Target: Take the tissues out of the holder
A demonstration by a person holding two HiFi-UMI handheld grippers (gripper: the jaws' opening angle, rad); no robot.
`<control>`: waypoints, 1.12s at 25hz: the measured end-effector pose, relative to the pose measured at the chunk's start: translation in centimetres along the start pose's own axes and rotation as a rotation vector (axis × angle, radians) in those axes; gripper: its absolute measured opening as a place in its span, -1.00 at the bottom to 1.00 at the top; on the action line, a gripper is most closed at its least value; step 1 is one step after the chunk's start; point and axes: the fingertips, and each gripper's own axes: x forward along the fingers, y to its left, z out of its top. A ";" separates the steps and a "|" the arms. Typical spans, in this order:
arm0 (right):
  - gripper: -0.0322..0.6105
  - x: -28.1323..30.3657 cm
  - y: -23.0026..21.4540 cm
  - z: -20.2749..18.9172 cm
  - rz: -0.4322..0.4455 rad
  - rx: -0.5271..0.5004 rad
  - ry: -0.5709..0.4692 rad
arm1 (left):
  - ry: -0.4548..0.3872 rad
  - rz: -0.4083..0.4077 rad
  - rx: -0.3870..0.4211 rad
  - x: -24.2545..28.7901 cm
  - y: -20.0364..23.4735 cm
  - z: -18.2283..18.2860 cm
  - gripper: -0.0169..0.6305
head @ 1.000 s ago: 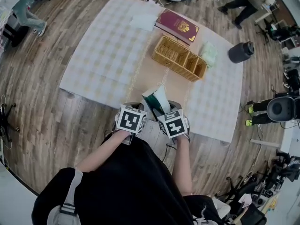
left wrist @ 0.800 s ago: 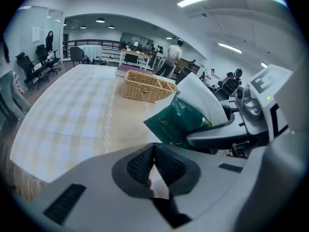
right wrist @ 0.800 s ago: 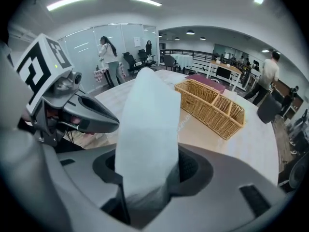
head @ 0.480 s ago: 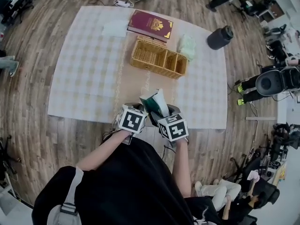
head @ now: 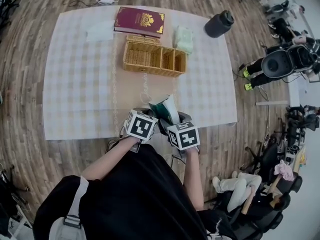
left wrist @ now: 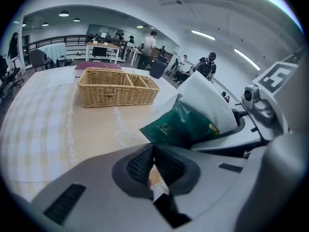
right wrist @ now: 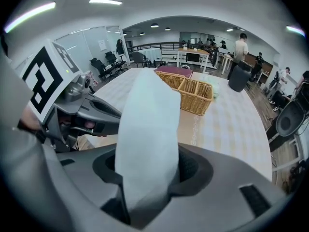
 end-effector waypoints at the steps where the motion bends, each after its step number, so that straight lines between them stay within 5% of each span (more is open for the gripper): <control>1: -0.15 0.0 -0.1 -0.2 -0.004 0.011 0.002 | 0.006 -0.007 0.002 0.2 -0.1 -0.1 -0.92; 10: -0.15 0.3 -0.1 -0.8 -0.030 0.074 0.020 | 0.051 -0.035 0.015 1.0 0.4 -1.0 -0.92; 28: -0.15 -2.2 -9.5 -3.6 -0.021 0.138 -0.054 | 0.052 0.024 0.115 6.4 -7.5 3.1 -0.92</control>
